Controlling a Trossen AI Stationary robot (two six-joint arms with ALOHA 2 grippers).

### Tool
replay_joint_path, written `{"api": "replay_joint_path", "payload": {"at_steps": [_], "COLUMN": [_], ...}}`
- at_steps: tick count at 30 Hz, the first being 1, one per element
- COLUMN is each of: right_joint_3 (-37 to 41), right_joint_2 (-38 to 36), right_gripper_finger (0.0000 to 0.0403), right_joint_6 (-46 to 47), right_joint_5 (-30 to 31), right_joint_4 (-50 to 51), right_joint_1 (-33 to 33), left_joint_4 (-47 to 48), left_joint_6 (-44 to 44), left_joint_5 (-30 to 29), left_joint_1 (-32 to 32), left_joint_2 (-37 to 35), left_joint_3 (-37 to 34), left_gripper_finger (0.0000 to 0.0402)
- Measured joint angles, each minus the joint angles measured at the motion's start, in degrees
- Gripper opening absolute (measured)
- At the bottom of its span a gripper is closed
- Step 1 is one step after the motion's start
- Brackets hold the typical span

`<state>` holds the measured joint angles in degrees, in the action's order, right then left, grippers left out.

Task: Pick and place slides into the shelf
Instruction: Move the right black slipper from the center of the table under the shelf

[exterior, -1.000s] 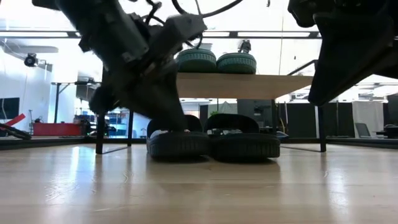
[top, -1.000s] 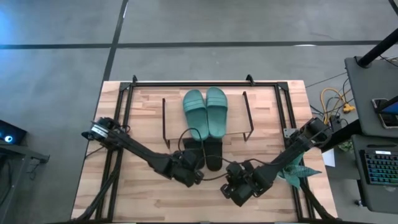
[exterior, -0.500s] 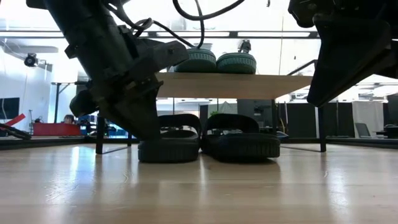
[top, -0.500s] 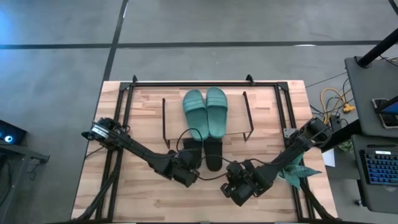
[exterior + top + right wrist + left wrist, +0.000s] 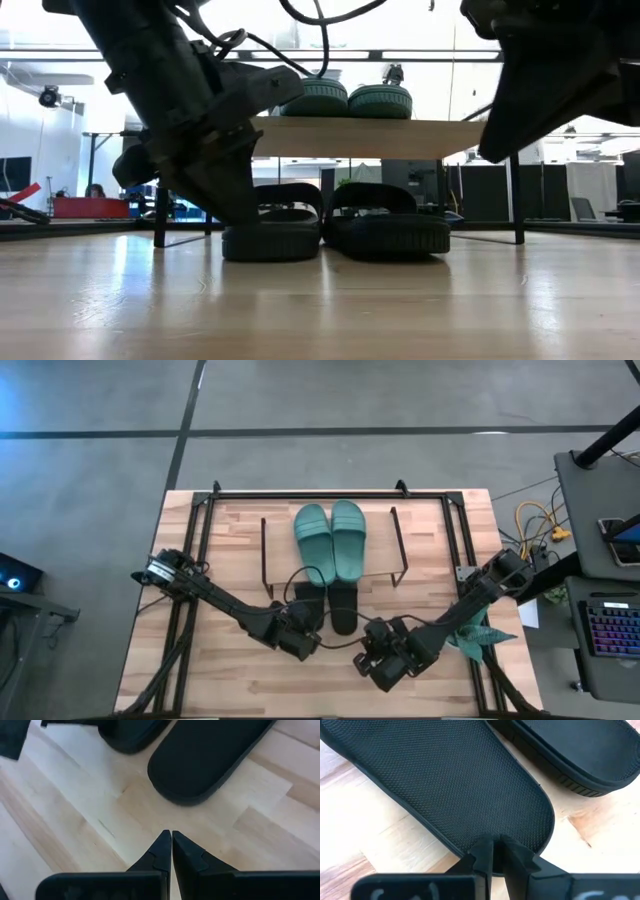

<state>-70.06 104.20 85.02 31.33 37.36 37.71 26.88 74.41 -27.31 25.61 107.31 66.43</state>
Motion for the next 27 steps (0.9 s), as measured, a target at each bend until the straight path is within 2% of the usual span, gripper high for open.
{"api": "replay_joint_path", "payload": {"at_steps": [14,20,27], "right_joint_3": [0.7,2.3,2.8], "right_joint_2": [0.4,2.8,2.8], "right_gripper_finger": [0.0009,0.0009,0.0009], "right_joint_6": [-7.7,-10.3,-11.5], "right_joint_5": [-0.3,-5.3,-3.4], "right_joint_4": [-5.5,-9.5,-10.1], "right_joint_1": [-5.5,-6.8,-7.9], "left_joint_4": [-1.6,-2.4,-2.4], "left_joint_6": [-0.2,-0.3,-0.4], "left_joint_5": [0.0,0.2,0.2], "left_joint_1": [0.0,0.0,0.1], "left_joint_2": [0.0,-0.1,-0.2], "left_joint_3": [0.0,0.0,0.0], "left_gripper_finger": [0.0022,0.0022,0.0022]}}
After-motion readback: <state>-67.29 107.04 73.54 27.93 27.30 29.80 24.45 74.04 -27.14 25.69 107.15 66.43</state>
